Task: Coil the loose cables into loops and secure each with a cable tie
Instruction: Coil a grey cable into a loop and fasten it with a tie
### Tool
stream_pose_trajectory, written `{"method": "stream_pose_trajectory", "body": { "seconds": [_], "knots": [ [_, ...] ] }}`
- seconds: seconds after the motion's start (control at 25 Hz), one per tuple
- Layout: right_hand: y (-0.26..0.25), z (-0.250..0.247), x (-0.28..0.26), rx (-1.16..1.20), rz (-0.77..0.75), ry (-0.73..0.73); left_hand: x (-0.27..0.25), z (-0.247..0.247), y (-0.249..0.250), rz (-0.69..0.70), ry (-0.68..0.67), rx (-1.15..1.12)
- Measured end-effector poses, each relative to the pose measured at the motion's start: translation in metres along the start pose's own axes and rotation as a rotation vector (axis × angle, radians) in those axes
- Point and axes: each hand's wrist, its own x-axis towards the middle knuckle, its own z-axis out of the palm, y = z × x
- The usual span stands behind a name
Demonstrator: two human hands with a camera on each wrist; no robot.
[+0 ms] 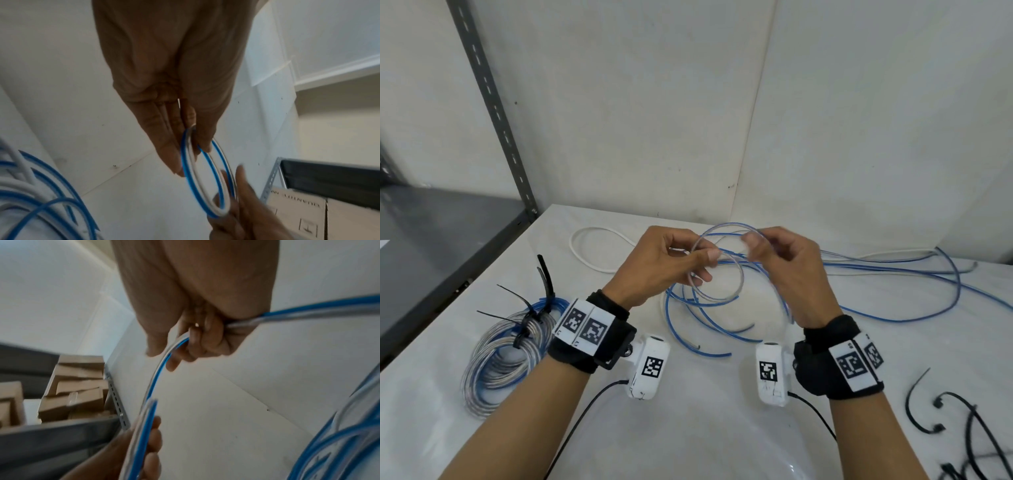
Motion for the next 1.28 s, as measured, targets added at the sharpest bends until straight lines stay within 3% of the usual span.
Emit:
{"method": "stream_pose_trajectory", "body": {
  "seconds": [0.08,0.12,0.24,0.36,0.52,0.76,0.84,0.96,1.04,1.28],
  "knots": [
    [0.000,-0.004,0.003,-0.020,-0.061,0.162,0.002,-0.005,0.001,0.006,0.085,-0.094],
    [0.002,-0.006,0.004,-0.069,-0.070,0.156,0.002,-0.006,0.002,0.013,0.125,-0.127],
    [0.005,-0.007,0.001,-0.254,-0.054,-0.054,0.005,-0.007,0.002,0.013,0.202,-0.191],
    [-0.001,0.005,-0.004,-0.156,-0.069,-0.123,0.005,-0.005,0.000,0.040,0.189,-0.137],
    [0.000,0.020,-0.004,-0.171,-0.201,0.096,0.001,0.003,0.000,0.070,0.114,-0.088],
    [0.008,0.019,-0.002,-0.100,-0.170,0.390,-0.001,0.006,0.006,0.020,0.050,-0.080],
    [0.010,0.014,0.000,-0.093,-0.145,0.333,0.000,0.001,0.007,0.026,0.114,-0.136],
    [0.008,0.018,-0.003,-0.067,-0.080,0.073,0.002,-0.004,0.009,0.040,0.212,-0.223],
    [0.005,0.028,-0.009,0.028,-0.029,-0.013,0.002,-0.005,0.009,0.053,0.226,-0.225],
    [0.003,0.043,-0.014,0.180,0.038,0.077,0.001,-0.005,0.011,0.090,0.208,-0.212]
  ]
}}
